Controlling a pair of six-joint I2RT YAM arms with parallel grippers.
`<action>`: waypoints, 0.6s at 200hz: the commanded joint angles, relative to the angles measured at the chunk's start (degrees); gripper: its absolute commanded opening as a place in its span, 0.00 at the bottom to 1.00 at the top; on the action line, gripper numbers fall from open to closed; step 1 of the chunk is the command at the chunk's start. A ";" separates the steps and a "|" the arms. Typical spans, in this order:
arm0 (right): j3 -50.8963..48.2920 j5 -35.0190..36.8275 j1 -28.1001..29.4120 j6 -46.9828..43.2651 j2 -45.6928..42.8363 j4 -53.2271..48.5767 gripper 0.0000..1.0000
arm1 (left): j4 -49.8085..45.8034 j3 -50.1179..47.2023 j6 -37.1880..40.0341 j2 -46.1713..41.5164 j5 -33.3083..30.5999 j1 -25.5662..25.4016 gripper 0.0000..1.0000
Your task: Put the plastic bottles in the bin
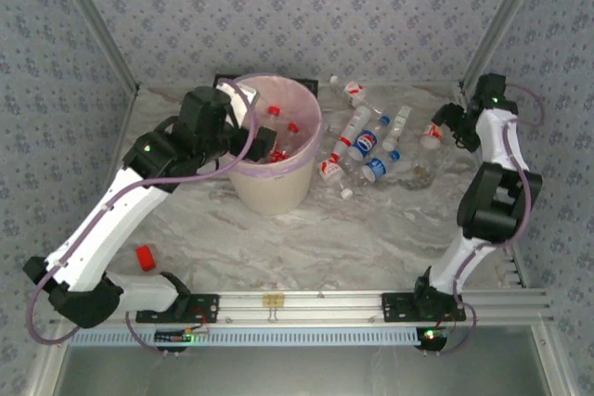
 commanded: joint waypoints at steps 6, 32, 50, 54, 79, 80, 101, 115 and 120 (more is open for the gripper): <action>8.56 -1.96 0.80 -7.23 8.68 -6.55 0.86 | 1.69 -0.60 -4.08 -2.65 7.41 -0.36 1.00; 13.47 -2.34 1.60 -8.47 14.19 -6.01 0.93 | 2.27 -1.62 -4.92 -3.89 8.26 -0.27 1.00; 17.32 -2.47 1.48 -7.88 19.01 -7.15 0.98 | 2.28 -1.97 -5.20 -4.36 8.29 -0.23 1.00; 18.49 -2.83 1.52 -7.93 20.23 -8.05 0.99 | 2.29 -2.05 -5.29 -4.49 8.28 -0.22 1.00; 25.35 -3.01 1.26 -8.35 26.92 -11.82 0.99 | 1.77 -2.08 -5.36 -4.88 8.49 -0.25 1.00; 25.50 -2.98 1.26 -8.37 27.12 -11.87 0.99 | 1.72 -2.09 -5.40 -4.92 8.47 -0.26 1.00; 26.73 -2.43 1.13 -7.47 29.26 -10.90 0.98 | 1.53 -2.09 -5.32 -5.23 8.41 -0.20 1.00; 27.86 -2.52 1.05 -7.32 30.57 -10.96 0.97 | 1.60 -1.78 -5.12 -5.00 8.28 -0.17 1.00; 28.23 -2.73 0.93 -7.39 30.95 -10.96 0.96 | 1.61 -1.64 -4.98 -4.87 8.23 -0.18 1.00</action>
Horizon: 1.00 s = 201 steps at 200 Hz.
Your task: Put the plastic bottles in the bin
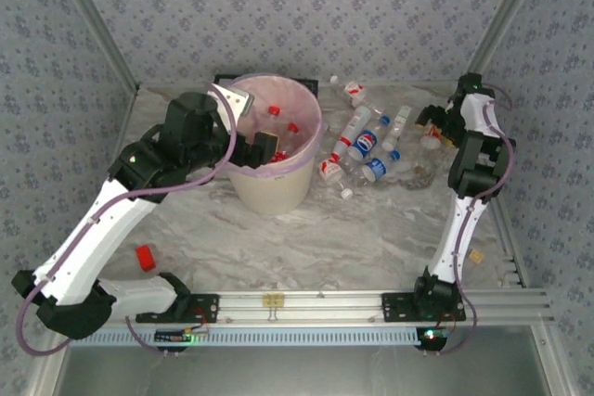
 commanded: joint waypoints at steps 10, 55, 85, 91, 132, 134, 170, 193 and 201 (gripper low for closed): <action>3.97 -0.59 -0.49 -0.15 2.97 -2.55 0.94 | 0.65 0.83 -0.16 -0.62 0.87 -0.19 1.00; 6.05 -0.53 -1.41 -0.37 3.97 -2.55 0.86 | 0.45 1.47 0.55 1.08 1.34 -0.18 1.00; 6.43 -2.56 -2.51 -0.29 4.03 -2.11 0.75 | 0.89 1.47 0.81 1.32 1.61 -0.18 1.00; 6.43 -2.79 -2.60 -0.35 4.01 -1.85 0.72 | 1.04 1.52 0.90 1.32 1.68 -0.18 1.00; 5.30 -4.73 -2.91 -0.66 3.65 -1.91 0.48 | 1.28 2.51 0.68 2.10 2.22 -0.12 1.00; 5.29 -4.69 -2.94 -0.64 3.62 -2.04 0.46 | 1.21 2.57 0.61 2.11 2.21 -0.17 1.00; 2.16 -3.97 -3.48 -0.86 -1.07 -1.37 0.40 | 1.01 2.54 0.21 1.84 2.47 -0.19 1.00; -2.09 -4.86 -3.96 -0.68 -6.74 -0.38 0.40 | 1.74 2.57 -0.02 1.93 3.54 -0.18 1.00; -4.58 -5.92 -4.01 -0.36 -9.34 0.97 0.40 | 2.24 2.53 -0.06 2.06 4.15 -0.19 1.00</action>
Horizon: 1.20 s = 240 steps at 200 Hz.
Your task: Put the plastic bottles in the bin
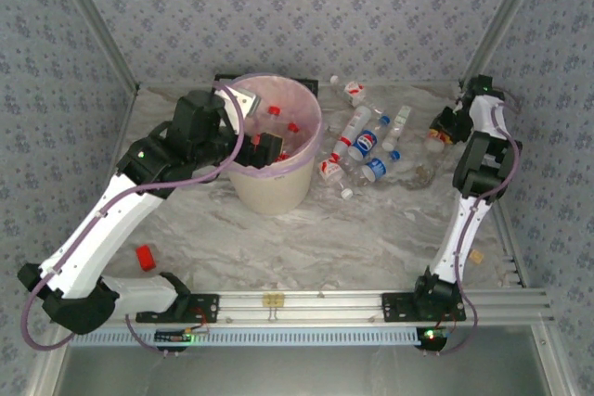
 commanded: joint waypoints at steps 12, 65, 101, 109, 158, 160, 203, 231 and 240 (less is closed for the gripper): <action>-8.33 -4.59 -0.97 0.79 -12.64 2.90 0.40 | 2.71 2.68 -0.33 0.51 2.88 -0.19 1.00; -29.71 -31.13 -0.20 10.48 -32.50 18.95 0.35 | 3.47 5.53 -1.01 3.32 6.87 0.14 1.00; -33.34 -37.86 3.30 13.87 -44.76 21.74 0.36 | 6.07 7.41 -1.64 5.10 13.70 0.52 1.00; -33.45 -38.28 4.43 14.14 -47.25 21.74 0.36 | 6.21 8.47 -1.84 6.15 15.21 0.63 1.00; -34.14 -39.05 15.36 16.89 -57.66 26.20 0.38 | 11.28 11.91 -3.87 11.46 29.39 0.79 1.00; -34.37 -39.14 15.82 17.36 -57.91 26.76 0.38 | 11.64 11.91 -4.03 11.54 30.13 0.83 1.00; -35.57 -39.16 25.39 25.02 -60.30 37.97 0.38 | 16.01 11.49 -7.46 13.87 37.11 0.74 1.00; -34.10 -38.12 28.97 25.80 -59.51 39.68 0.38 | 18.15 11.37 -9.16 15.38 39.20 0.39 0.99; -33.73 -37.82 29.65 25.84 -59.15 39.86 0.38 | 18.94 11.32 -9.54 15.70 39.46 0.11 0.98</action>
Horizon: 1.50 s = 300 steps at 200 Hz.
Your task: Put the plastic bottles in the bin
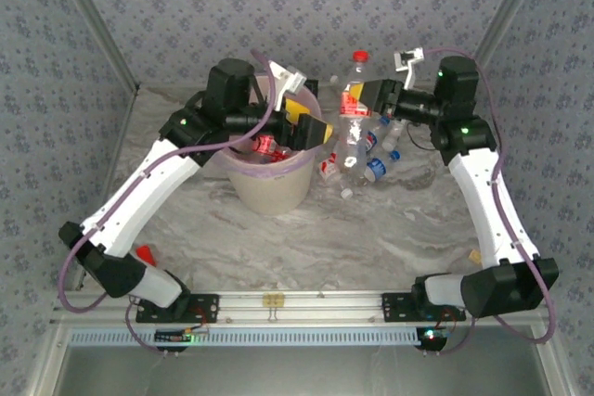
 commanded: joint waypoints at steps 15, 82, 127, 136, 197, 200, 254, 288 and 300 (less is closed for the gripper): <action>1.76 0.28 2.79 3.14 1.02 5.21 0.39 | 5.23 1.66 -2.56 1.80 4.49 -0.84 0.98; 4.21 1.27 5.81 4.00 2.86 6.71 0.40 | 6.28 3.00 -3.49 5.05 2.82 -1.81 1.00; 4.05 1.51 6.67 4.18 2.53 6.97 0.40 | 7.23 3.18 -3.31 5.45 0.93 -1.83 0.88; 4.01 1.72 6.92 4.20 2.58 7.02 0.40 | 7.55 3.09 -3.27 5.49 0.73 -1.83 0.84; 3.86 2.67 7.05 3.45 2.34 5.84 0.65 | 6.20 3.68 -2.44 5.45 -0.86 -1.83 0.60; 3.92 2.68 7.12 3.39 2.42 5.79 0.66 | 6.16 3.65 -2.37 5.38 -0.95 -1.83 0.58; 4.48 5.40 3.87 -0.34 0.41 -0.44 0.98 | 3.87 5.06 -1.02 5.40 -1.99 -1.21 0.53; 0.69 7.25 -2.30 -0.97 -5.35 -2.96 1.00 | 0.33 8.20 1.15 5.19 -2.85 0.30 0.49; -0.27 8.75 -4.34 -3.75 -7.21 -5.58 1.00 | -1.67 9.88 2.46 5.25 -3.27 1.15 0.48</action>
